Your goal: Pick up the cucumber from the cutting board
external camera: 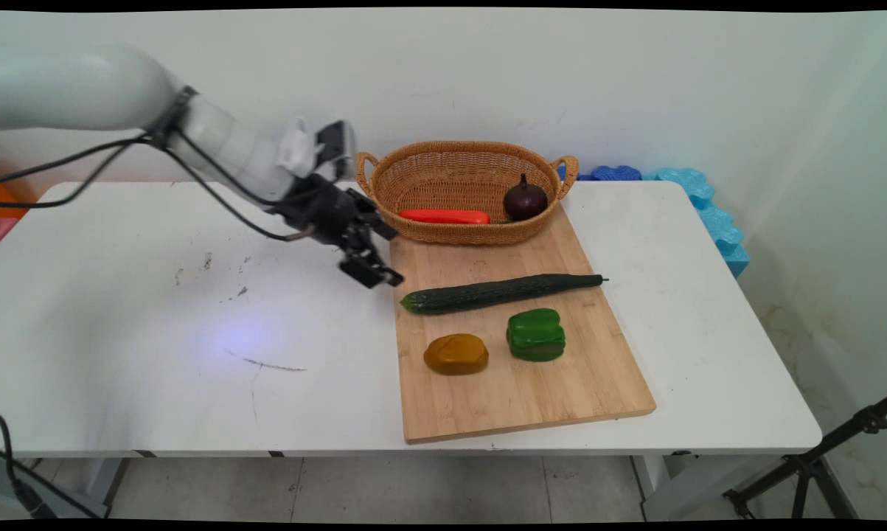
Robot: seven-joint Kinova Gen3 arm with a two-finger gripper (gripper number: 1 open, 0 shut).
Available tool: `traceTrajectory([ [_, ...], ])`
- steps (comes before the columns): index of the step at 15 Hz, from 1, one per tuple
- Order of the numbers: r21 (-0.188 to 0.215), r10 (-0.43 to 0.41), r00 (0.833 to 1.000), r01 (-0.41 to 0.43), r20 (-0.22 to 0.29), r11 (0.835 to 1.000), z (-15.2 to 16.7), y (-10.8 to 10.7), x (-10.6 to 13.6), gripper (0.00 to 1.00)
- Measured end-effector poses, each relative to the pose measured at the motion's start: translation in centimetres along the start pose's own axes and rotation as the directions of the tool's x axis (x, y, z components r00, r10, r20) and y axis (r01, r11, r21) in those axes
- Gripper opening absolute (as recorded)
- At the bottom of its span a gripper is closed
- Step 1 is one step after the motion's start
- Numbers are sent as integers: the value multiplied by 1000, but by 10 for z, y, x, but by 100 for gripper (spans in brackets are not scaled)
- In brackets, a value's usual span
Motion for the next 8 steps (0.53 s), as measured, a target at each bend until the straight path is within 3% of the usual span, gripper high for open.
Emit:
traceTrajectory([
  [8,20,-26,1000,26,-3,999,69,7,41,100],
])
